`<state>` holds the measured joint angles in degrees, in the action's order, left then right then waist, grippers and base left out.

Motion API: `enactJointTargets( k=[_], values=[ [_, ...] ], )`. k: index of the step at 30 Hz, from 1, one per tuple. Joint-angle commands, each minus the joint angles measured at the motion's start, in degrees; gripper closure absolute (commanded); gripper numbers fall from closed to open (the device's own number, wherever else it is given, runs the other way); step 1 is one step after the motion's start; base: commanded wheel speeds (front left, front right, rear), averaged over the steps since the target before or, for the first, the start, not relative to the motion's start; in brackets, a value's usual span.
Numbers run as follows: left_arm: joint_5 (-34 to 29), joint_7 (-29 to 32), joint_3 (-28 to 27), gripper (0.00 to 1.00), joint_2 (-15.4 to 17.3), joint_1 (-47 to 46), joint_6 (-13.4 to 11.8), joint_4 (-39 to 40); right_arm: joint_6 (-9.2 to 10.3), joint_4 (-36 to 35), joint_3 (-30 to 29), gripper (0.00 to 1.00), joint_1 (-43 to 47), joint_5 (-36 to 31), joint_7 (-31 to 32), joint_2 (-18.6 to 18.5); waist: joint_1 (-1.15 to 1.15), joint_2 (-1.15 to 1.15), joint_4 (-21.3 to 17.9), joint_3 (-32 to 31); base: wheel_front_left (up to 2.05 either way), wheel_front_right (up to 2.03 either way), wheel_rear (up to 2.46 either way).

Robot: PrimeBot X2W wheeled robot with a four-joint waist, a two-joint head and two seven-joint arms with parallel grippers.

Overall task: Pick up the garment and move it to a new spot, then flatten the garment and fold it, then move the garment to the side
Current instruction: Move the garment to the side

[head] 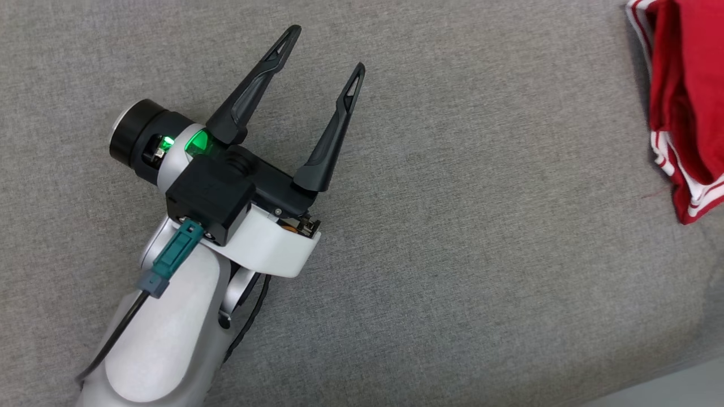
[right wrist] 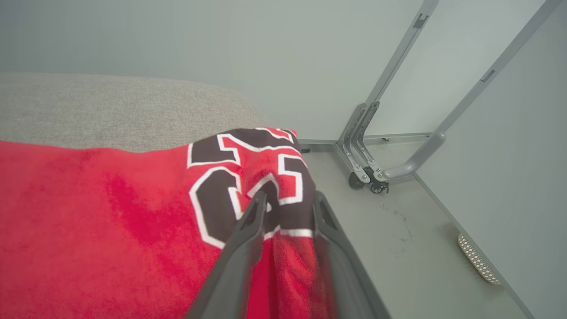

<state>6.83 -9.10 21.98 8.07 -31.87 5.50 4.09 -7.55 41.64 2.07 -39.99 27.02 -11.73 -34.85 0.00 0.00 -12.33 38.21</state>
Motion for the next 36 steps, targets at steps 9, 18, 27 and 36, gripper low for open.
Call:
enactJointTargets(
  k=[9, 18, 27, 36],
  values=[
    [1.6, -2.3, -0.8, 0.00, 0.0, 2.8, -1.2, -2.6, 0.12, 2.9, -3.9, 0.00, 2.2, -1.3, -3.5, 2.8, 0.00, 0.00, 1.5, -4.2, 0.00, 0.00, 0.00],
    [6.0, -4.7, -3.3, 0.00, -0.6, 11.7, -3.2, -6.6, 0.12, -20.9, -11.9, 0.00, 20.8, -8.3, -3.5, 13.4, 0.00, 0.00, 3.2, -15.8, 0.00, 0.00, 0.00],
    [8.6, -5.7, -5.5, 0.00, -1.0, 19.5, -5.3, -8.8, 0.12, -33.3, -10.1, 0.00, 33.7, -11.9, -2.6, 21.5, 0.00, 0.00, 5.9, -23.7, 0.00, 0.00, 0.00],
    [11.1, -6.0, -8.6, 0.00, -1.8, 23.1, -7.4, -10.2, 0.12, -40.9, -9.8, 0.00, 40.3, -14.0, 2.1, 23.7, 0.00, 0.00, 12.3, -28.5, 0.00, 0.00, 0.00]
  ],
)
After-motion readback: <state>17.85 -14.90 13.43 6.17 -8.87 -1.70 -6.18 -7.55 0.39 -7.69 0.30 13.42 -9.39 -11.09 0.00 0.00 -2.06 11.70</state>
